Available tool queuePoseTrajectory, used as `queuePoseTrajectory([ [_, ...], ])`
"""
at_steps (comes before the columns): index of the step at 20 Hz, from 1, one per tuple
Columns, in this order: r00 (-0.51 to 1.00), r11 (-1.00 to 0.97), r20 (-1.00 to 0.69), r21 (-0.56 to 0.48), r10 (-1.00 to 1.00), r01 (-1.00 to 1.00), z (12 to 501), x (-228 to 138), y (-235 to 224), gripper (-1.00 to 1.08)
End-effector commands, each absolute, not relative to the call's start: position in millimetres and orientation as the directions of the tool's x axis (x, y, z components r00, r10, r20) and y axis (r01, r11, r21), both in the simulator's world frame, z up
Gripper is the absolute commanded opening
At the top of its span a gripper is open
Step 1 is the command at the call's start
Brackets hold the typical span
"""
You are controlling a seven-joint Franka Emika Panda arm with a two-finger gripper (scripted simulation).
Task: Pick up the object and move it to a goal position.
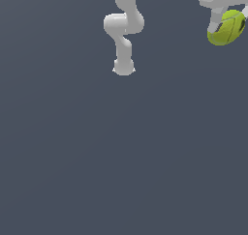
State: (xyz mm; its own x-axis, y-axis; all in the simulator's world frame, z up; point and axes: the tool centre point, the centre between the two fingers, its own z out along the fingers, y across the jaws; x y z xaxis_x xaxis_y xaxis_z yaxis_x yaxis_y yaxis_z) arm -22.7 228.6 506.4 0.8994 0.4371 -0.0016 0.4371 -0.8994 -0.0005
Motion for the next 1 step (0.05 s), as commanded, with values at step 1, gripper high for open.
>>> queuePoseTrajectory([
  [1,0.899,-0.899,0.0,0.0,0.437,0.437,508.2,-22.5,229.2,-1.0],
])
